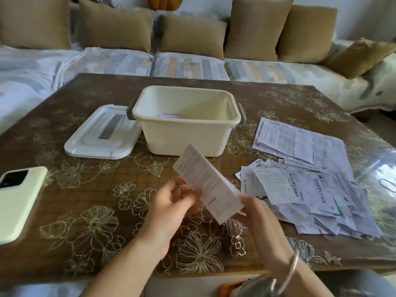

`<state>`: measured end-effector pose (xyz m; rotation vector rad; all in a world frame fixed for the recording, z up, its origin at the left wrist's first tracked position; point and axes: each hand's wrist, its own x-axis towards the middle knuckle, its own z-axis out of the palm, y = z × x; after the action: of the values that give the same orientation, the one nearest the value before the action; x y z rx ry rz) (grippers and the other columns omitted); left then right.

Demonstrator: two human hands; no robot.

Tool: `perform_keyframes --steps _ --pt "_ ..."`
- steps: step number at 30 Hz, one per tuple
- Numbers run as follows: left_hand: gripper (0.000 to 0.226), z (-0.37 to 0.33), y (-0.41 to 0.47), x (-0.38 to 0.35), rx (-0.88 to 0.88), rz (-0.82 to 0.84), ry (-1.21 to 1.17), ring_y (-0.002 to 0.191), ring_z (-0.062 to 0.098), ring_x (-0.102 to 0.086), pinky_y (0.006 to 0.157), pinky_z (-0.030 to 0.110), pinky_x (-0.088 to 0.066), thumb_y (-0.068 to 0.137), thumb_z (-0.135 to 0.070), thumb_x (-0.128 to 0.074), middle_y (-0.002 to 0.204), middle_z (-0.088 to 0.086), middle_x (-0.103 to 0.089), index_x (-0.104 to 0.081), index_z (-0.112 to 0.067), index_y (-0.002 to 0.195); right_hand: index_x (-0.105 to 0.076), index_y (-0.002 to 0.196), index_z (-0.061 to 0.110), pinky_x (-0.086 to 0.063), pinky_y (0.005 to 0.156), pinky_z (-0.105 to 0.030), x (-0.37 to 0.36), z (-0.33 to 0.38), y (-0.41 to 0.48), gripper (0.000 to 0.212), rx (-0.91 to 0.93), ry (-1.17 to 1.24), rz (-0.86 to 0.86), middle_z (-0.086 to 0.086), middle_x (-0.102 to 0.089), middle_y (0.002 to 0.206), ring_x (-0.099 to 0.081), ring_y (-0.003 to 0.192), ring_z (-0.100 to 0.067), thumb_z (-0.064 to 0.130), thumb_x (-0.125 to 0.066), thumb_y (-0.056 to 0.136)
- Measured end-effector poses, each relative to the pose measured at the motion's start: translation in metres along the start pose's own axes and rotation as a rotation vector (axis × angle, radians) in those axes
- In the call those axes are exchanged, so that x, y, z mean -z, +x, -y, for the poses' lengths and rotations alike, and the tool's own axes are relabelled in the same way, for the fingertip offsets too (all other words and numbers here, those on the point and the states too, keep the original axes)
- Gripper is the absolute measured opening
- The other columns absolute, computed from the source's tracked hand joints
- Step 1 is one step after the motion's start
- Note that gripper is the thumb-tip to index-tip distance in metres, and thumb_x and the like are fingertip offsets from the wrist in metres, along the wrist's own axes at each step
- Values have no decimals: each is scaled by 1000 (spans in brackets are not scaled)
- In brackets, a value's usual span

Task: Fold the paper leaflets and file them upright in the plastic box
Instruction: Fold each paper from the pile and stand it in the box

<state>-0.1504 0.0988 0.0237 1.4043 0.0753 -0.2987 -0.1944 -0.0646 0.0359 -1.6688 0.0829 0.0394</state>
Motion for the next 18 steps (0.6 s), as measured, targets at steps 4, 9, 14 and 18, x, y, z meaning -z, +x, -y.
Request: perform_keyframes --steps 4,9,14,18 --pt "24 -25 8 2 -229 -56 205 82 5 -69 64 14 -52 84 -11 -70 93 -8 -74 -65 -23 104 -68 96 27 -52 70 -15 8 30 22 30 177 -165 23 9 -72 88 -67 83 -1 52 -55 85" --pt "15 -83 41 15 -537 -71 429 89 3 -67 67 19 -55 88 -22 -65 94 -14 -70 -62 -26 102 -65 81 24 -55 60 -18 22 77 77 11 414 -500 -194 15 -70 82 -68 78 -2 16 -64 88" --pt "20 -143 91 45 -739 -265 759 96 -3 -62 74 14 -47 97 -13 -51 102 -21 -64 -64 -26 105 -71 89 23 -57 66 -34 41 125 149 6 516 -855 -421 8 -70 81 -66 74 -13 22 -66 86" --pt "33 -150 145 41 -583 -73 1184 107 9 -60 91 32 -52 96 -6 -46 118 -9 -65 -66 -26 114 -73 87 23 -58 69 -37 28 132 205 11 520 -1187 -303 1 -71 78 -66 71 -20 20 -63 87"
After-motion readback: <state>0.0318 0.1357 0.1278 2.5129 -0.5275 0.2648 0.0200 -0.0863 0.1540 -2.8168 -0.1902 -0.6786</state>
